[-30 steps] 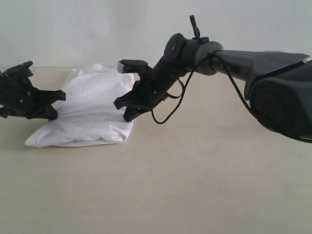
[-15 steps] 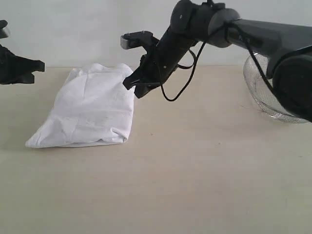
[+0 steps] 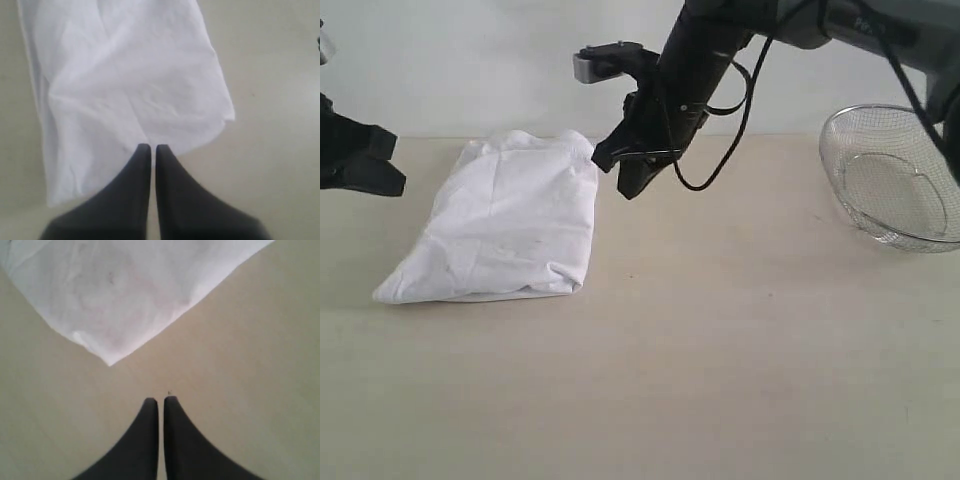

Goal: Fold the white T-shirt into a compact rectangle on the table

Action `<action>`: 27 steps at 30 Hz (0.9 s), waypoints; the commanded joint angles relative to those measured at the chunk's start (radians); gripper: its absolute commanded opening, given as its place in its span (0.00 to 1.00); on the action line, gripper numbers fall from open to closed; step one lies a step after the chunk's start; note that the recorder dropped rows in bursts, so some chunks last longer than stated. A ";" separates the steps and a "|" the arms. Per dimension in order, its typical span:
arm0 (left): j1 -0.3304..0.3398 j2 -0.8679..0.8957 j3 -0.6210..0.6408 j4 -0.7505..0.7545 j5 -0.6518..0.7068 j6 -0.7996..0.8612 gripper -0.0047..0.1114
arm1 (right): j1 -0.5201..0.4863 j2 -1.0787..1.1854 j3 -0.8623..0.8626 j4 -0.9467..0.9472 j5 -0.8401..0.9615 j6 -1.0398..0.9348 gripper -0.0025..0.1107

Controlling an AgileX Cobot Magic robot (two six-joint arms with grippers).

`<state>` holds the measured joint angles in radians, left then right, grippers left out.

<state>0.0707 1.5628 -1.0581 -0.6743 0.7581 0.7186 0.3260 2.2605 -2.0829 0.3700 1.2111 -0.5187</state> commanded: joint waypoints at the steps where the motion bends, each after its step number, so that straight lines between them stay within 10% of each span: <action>1: -0.066 -0.205 0.189 -0.022 -0.031 -0.023 0.08 | -0.007 -0.143 0.164 -0.010 0.010 0.019 0.02; 13: -0.138 -0.828 0.634 -0.024 -0.112 -0.207 0.08 | -0.007 -0.699 0.746 0.103 -0.036 0.047 0.02; 27: -0.138 -1.115 0.680 -0.024 -0.171 -0.218 0.08 | -0.007 -1.268 1.405 0.224 -0.361 -0.034 0.02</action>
<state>-0.0582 0.4694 -0.3810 -0.6926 0.5980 0.5097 0.3260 1.0753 -0.7667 0.5861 0.9183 -0.5331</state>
